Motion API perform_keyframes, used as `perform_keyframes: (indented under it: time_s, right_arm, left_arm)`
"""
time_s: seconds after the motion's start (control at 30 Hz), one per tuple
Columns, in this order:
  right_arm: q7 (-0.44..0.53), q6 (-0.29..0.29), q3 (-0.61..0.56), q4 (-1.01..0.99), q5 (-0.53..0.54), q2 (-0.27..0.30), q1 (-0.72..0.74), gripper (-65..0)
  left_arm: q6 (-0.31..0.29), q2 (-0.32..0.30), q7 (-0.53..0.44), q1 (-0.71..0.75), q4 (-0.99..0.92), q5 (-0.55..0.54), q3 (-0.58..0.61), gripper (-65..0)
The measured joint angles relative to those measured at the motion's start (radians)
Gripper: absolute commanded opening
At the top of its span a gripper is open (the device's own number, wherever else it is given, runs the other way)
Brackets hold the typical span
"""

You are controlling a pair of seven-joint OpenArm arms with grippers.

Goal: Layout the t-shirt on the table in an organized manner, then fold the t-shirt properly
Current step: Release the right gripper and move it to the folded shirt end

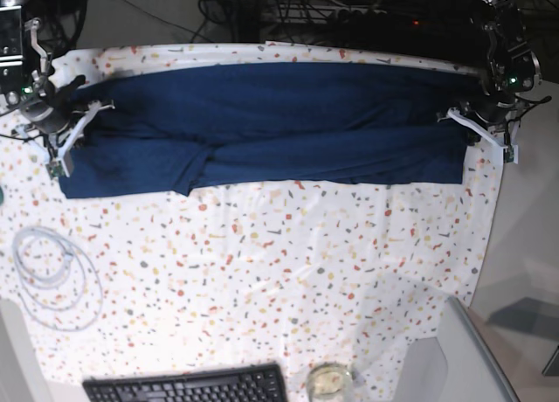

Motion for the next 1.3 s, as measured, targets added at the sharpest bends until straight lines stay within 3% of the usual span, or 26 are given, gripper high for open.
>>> perform_keyframes:
  time_s: [0.07,0.13,0.2,0.27,0.37,0.57,0.73,0.8,1.1,1.3]
  right_arm:
    - [0.001,0.000,0.000,0.000,0.000,0.000,-0.002,-63.8]
    - [-0.013,0.000,0.000,0.002,0.000,0.000,-0.002,-57.8]
    - [-0.089,0.000,0.003,0.032,-0.003,-0.001,-0.003,-49.7]
    - [-0.122,0.000,0.058,0.100,0.004,-0.015,-0.015,-44.3]
    - [-0.122,-0.005,0.135,0.190,-0.005,-0.020,-0.015,-42.6]
    - [-0.120,0.003,0.130,0.093,0.005,-0.034,0.117,-43.5]
    - [-0.122,0.004,0.026,-0.127,0.004,0.005,0.237,-65.0]
    - [-0.122,0.001,0.005,-0.195,0.000,0.011,0.265,-64.5]
    - [0.067,0.005,-0.002,-0.444,0.015,0.047,0.325,-63.6]
    - [0.032,0.002,0.001,-0.391,-0.005,0.048,0.325,-63.8]
  left_arm:
    - [0.000,-0.001,0.000,0.000,0.001,0.000,0.005,-65.0]
    - [0.007,-0.008,0.000,0.006,0.002,0.003,0.036,-65.0]
    - [0.000,-0.004,0.000,0.011,0.010,0.002,0.043,-65.0]
    - [0.000,0.000,0.000,0.011,0.016,0.003,0.045,-65.0]
    - [0.000,0.000,0.000,0.008,0.017,0.003,0.046,-65.0]
    - [0.004,-0.001,0.000,0.005,0.017,0.003,0.047,-65.0]
    - [0.004,-0.001,0.000,0.002,0.011,0.003,0.045,-65.0]
    - [0.004,0.000,0.000,0.003,0.010,0.003,0.043,-65.0]
    - [0.004,-0.002,0.000,0.005,0.010,0.003,0.037,-65.0]
    - [0.003,-0.002,0.000,0.009,0.014,0.000,0.037,-65.0]
